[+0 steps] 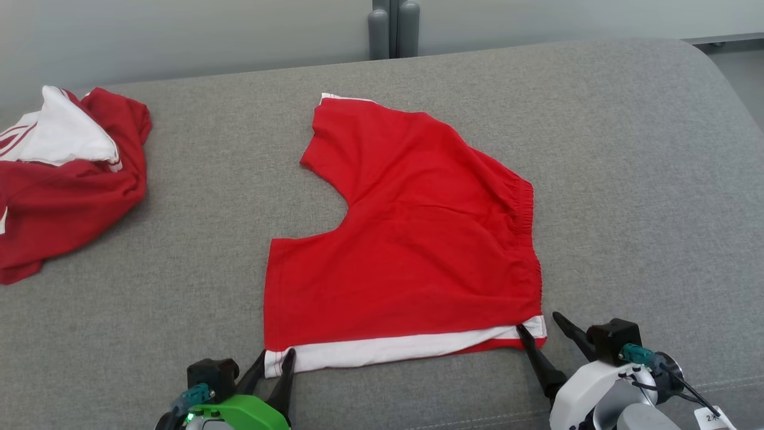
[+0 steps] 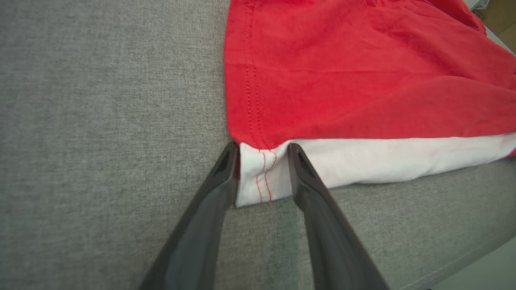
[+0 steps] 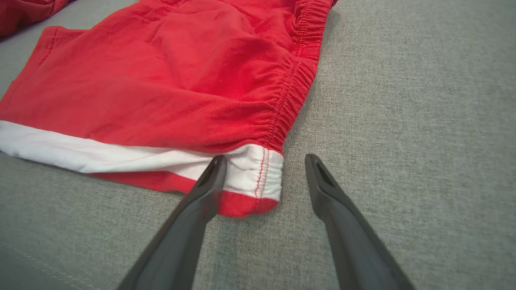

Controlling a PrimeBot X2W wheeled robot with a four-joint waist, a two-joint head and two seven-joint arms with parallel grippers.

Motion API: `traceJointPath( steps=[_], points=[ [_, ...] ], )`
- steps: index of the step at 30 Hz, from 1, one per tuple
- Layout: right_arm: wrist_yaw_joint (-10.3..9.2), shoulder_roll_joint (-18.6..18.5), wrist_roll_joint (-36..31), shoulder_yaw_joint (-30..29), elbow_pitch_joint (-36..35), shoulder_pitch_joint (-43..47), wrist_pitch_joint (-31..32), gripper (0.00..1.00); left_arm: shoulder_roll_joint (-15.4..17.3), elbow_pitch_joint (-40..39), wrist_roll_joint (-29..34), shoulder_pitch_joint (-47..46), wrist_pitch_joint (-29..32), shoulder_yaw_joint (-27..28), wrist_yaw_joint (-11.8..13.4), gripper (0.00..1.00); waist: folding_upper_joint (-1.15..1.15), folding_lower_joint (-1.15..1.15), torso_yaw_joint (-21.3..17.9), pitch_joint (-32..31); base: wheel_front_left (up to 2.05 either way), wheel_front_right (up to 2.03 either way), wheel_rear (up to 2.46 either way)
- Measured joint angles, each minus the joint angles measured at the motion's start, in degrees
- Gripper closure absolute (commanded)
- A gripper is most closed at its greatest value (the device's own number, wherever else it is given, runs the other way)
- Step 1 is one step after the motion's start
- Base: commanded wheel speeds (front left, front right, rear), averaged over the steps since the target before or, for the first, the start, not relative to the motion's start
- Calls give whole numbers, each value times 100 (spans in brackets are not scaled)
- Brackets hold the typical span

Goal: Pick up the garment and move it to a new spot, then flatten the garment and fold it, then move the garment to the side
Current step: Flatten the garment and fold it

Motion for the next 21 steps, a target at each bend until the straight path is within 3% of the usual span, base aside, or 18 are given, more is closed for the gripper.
traceJointPath(
  steps=[3, 5, 7, 10, 14, 15, 21],
  points=[
    [1, 30, 105, 2, 142, -46, 43, 0, -9, 29, 0, -55, -1, -15, -45, 53, 0, 0, 37, 36, 0, 0, 0],
    [27, 48, 149, 18, 246, -104, 49, 0, -12, 48, 0, -55, -9, -14, -53, 58, 0, 0, 53, 49, 0, 0, 0],
    [49, 60, 199, 18, 319, -173, 53, 10, -14, 67, 0, -56, -10, -18, -70, 67, 0, 0, 61, 52, 0, 0, 0],
    [66, 66, 240, 31, 432, -251, 59, 51, -16, 111, 0, -59, -53, -31, -100, 76, 0, 0, 70, 54, 0, 0, 0],
    [102, 102, 302, 108, 588, -304, 124, 79, -22, 157, 0, -77, -59, -53, -129, 80, 0, 0, 77, 50, 0, 0, 0],
    [110, 115, 307, 124, 612, -324, 124, 100, -24, 166, 0, -81, -60, -58, -144, 80, 0, 0, 79, 46, 0, 0, 0],
    [151, 135, 397, 132, 678, -366, 92, 100, -42, 213, -2, -86, -131, -67, -193, 93, 0, 0, 73, -27, 0, 0, 0]
  ],
)
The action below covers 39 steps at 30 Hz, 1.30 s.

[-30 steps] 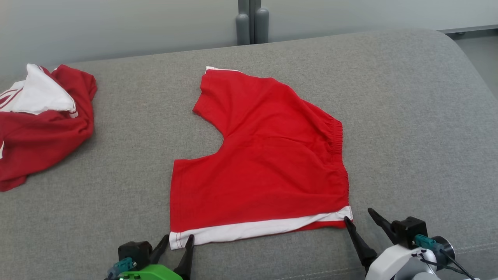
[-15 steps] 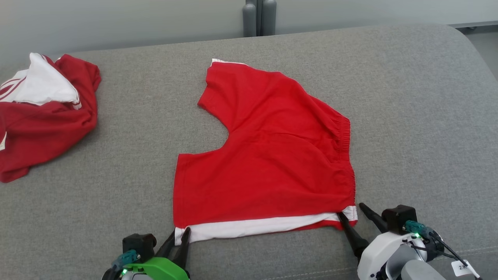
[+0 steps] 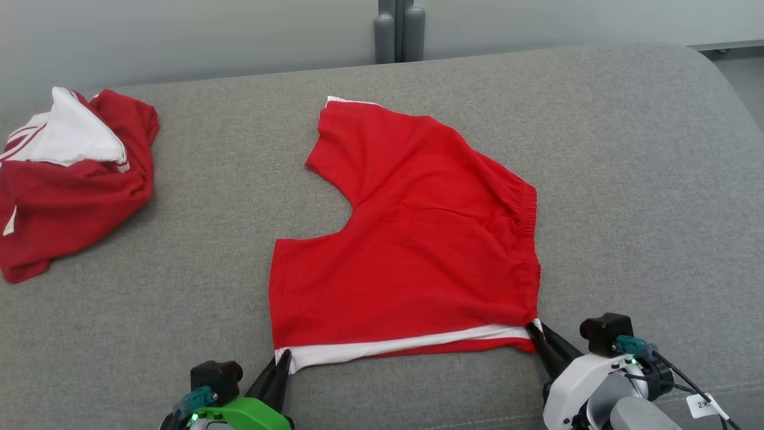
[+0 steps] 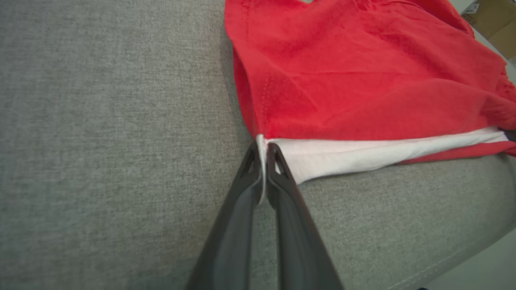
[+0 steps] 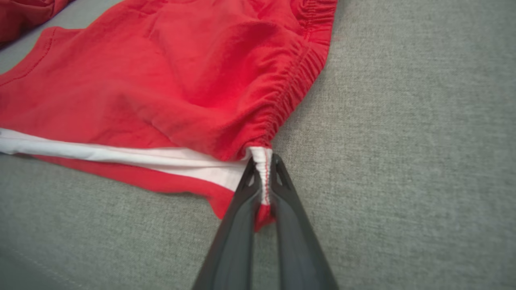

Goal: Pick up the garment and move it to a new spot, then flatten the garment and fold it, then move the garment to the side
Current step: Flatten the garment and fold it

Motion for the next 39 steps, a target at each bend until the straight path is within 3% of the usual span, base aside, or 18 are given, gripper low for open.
traceJointPath(
  steps=[2, 20, 30, 39],
  points=[
    [0, -5, 7, -11, -9, -1, -13, 100, -7, -23, -2, 0, -59, 3, -8, 100, 0, 0, -6, -45, 0, 0, 0],
    [-1, -318, -116, -353, -1113, -42, -230, 100, -96, -1217, -244, -16, -333, 471, -101, 100, 0, 0, -24, -614, 0, 0, 0],
    [-118, -515, -321, -638, -2437, 14, -232, 100, -98, -2524, -189, 170, -348, 782, -93, 100, 0, 0, -2, -877, 0, 0, 0],
    [-168, -746, -416, -558, -2450, 622, -212, 100, -97, -3050, 3, 568, -349, 344, -94, 100, 0, 0, -12, -896, 0, 0, 0]
  ],
)
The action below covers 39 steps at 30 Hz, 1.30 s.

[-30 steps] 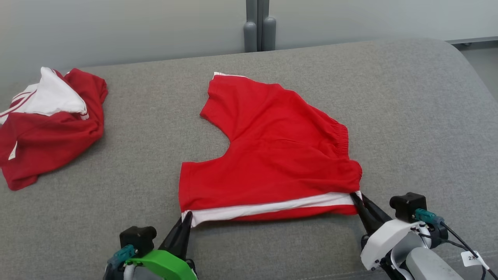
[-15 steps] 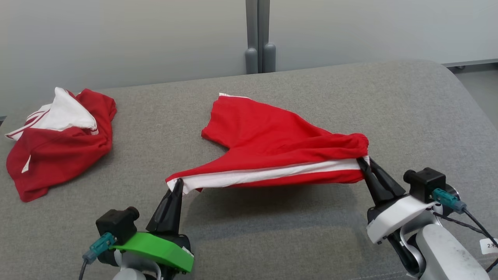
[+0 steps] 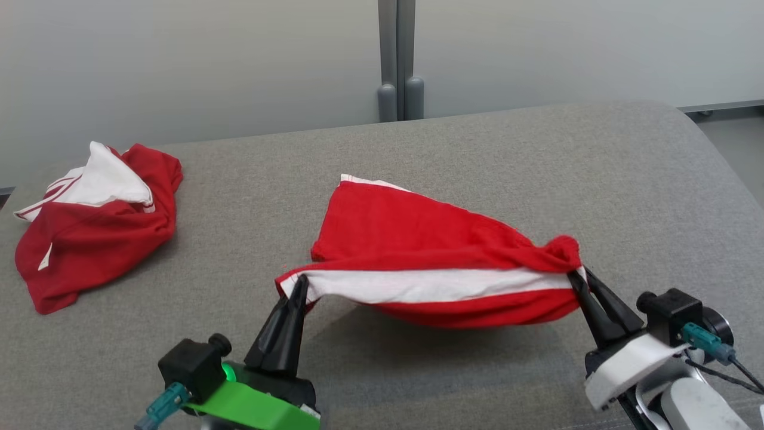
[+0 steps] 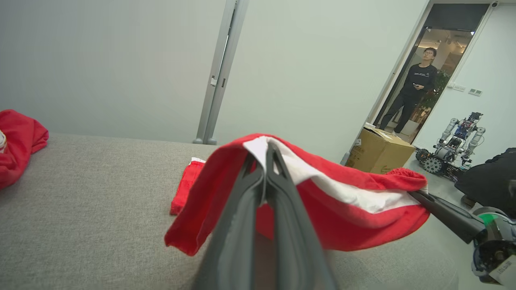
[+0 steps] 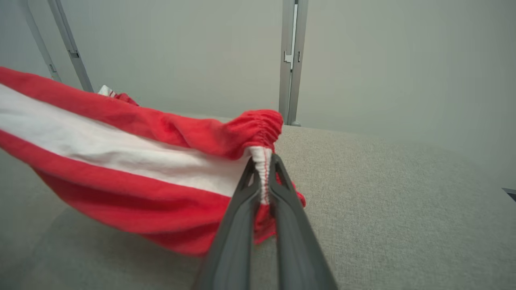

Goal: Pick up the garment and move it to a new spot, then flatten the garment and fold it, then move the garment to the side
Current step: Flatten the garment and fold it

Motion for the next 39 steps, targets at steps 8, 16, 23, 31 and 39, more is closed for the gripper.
traceJointPath(
  steps=[8, 16, 23, 31, 39],
  points=[
    [10, 57, 278, 35, 290, 230, 258, 100, 56, 187, -3, 230, 158, -70, 52, 100, 0, 0, -40, 150, 0, 0, 0],
    [24, 168, 380, 104, 435, -76, 469, 100, 308, 564, 226, -404, 486, -33, 53, 100, 0, 0, -108, 427, 0, 0, 0],
    [68, 331, 468, 208, 623, -764, 727, 100, 368, 1078, 411, -1511, 943, 36, 105, 100, 0, 0, -254, 834, 0, 0, 0],
    [68, 736, 673, 151, 894, -1549, 816, 100, 411, 1670, 645, -2726, 1336, 86, 177, 100, 0, 0, -543, 1365, 0, 0, 0],
    [58, 1094, 717, 115, 1330, -2051, 786, 100, 526, 2339, 803, -3528, 1574, 110, 226, 100, 0, 0, -896, 1894, 0, 0, 0]
  ],
)
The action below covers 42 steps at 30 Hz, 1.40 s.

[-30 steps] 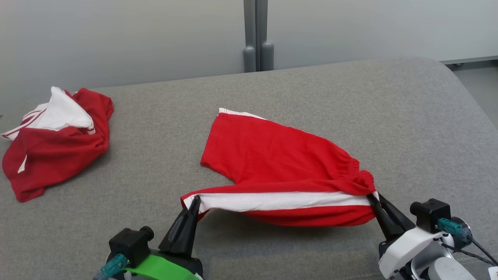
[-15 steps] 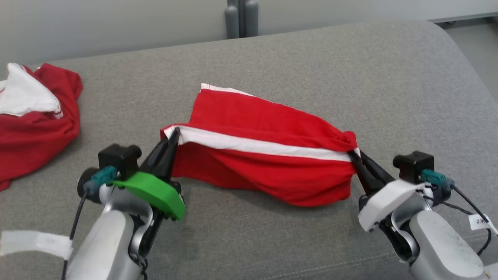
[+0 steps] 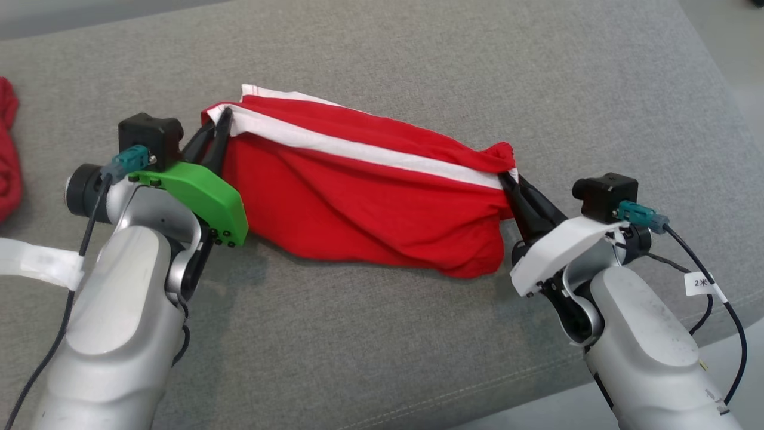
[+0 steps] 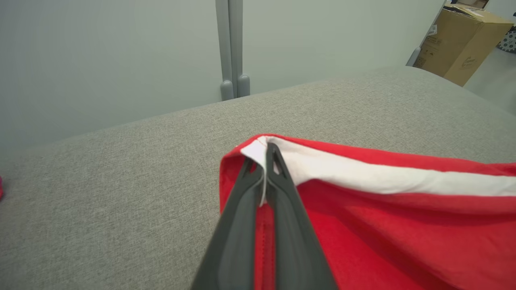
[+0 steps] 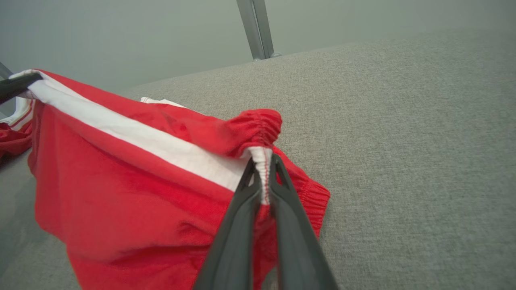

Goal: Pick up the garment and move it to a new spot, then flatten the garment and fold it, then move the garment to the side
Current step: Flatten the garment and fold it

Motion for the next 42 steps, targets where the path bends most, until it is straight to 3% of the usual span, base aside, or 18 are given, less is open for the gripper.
traceJointPath(
  steps=[5, 10, 13, 15, 17, 18, 19, 20, 42],
  points=[
    [-5, 92, 20, 31, 292, -312, -159, 100, 78, 393, 171, -341, 23, 18, 14, 90, 0, 0, -240, 277, 0, 0, 0],
    [-7, 102, 89, 82, 621, -411, -296, 100, 57, 779, 253, -576, 23, -63, 9, 96, 0, 0, -449, 483, 0, 0, 0],
    [-8, 115, 113, 99, 769, -501, -393, 96, 0, 961, 254, -702, 12, -86, -33, 85, 0, 0, -524, 572, 0, 0, 0],
    [-7, 123, 145, 123, 858, -567, -447, 76, -13, 1093, 255, -782, -3, -83, -33, 77, 0, 0, -554, 608, 0, 0, 0],
    [-7, 124, 149, 142, 942, -621, -488, 56, -11, 1194, 267, -861, -70, -66, -31, 57, 0, 0, -565, 621, 0, 0, 0],
    [-7, 124, 149, 153, 987, -647, -516, 24, -10, 1251, 287, -902, -99, -48, -31, 8, 0, 0, -564, 619, 0, 0, 0],
    [-7, 123, 152, 159, 1025, -678, -530, 6, -9, 1290, 290, -937, -124, -35, -30, 0, 0, 0, -562, 615, 0, 0, 0],
    [-7, 123, 158, 165, 1054, -703, -557, 0, -10, 1328, 290, -969, -146, -29, -30, 0, 0, 0, -559, 611, 0, 0, 0],
    [-7, 107, 188, -3, 1228, -755, -804, 0, -369, 2614, 54, -868, -576, 55, -40, 0, 0, 0, -254, 57, 0, 0, 0]
  ],
)
